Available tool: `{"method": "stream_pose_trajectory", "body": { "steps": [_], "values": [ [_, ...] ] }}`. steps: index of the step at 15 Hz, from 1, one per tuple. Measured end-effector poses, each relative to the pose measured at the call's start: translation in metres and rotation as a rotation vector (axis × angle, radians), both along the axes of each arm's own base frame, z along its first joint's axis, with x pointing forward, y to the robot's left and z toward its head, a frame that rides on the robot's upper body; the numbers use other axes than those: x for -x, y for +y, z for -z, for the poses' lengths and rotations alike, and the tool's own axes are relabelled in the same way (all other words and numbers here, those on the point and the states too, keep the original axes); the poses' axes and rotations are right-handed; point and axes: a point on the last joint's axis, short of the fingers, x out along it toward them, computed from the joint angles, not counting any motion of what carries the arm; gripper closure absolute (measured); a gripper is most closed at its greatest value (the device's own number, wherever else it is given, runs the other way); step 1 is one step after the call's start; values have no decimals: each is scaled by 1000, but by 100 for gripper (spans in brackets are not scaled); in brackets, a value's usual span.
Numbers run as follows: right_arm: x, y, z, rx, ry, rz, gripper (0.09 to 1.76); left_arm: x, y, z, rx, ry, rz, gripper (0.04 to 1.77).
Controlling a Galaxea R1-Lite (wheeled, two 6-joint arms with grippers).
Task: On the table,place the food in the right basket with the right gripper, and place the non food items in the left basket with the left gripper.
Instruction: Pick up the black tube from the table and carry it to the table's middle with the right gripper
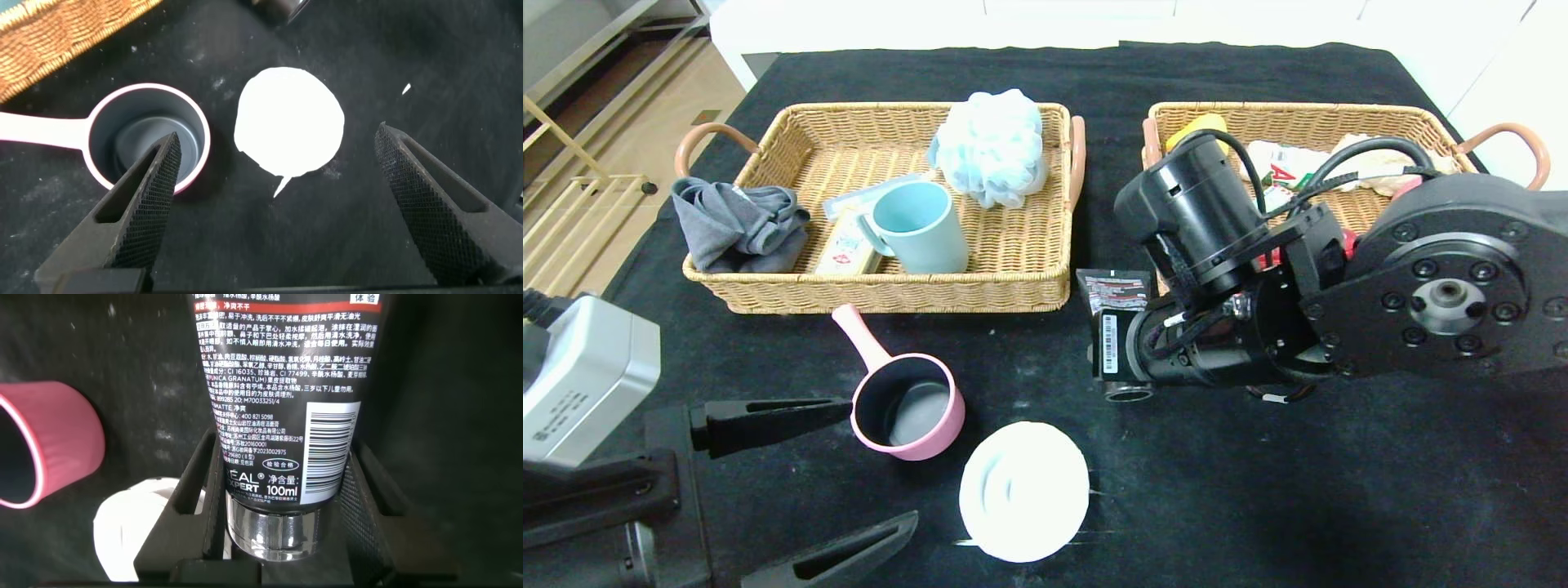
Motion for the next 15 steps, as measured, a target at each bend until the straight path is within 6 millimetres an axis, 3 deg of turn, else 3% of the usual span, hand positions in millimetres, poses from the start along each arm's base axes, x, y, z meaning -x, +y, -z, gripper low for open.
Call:
{"method": "stream_pose_trajectory", "body": {
  "steps": [6,15],
  "values": [
    [-4,12,11,-4,0,-7,99,-1,0,0,0,0,-3,9],
    [-5,13,12,3,-9,7,99,0,0,0,-1,0,-1,9]
  ]
}}
